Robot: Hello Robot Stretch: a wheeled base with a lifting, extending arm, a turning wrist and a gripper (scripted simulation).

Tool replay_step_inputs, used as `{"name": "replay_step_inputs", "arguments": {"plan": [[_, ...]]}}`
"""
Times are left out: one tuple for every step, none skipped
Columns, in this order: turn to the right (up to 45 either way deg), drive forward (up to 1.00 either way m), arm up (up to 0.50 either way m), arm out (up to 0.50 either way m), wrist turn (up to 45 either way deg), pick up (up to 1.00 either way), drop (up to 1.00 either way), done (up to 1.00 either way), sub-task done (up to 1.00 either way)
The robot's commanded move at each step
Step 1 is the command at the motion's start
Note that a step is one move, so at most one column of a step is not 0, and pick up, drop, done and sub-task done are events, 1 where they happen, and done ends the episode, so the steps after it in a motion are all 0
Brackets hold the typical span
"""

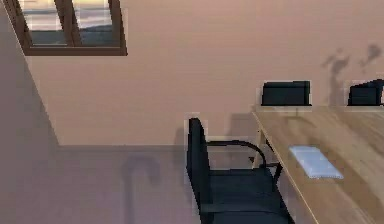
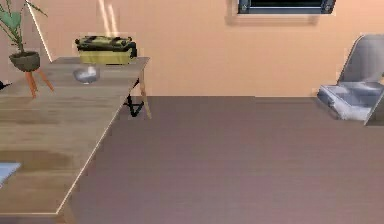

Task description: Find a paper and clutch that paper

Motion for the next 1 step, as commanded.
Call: {"name": "replay_step_inputs", "arguments": {"plan": [[-45.0,0.00,0.00,0.00,0.0,0.00,0.00,0.00,0.00]]}}
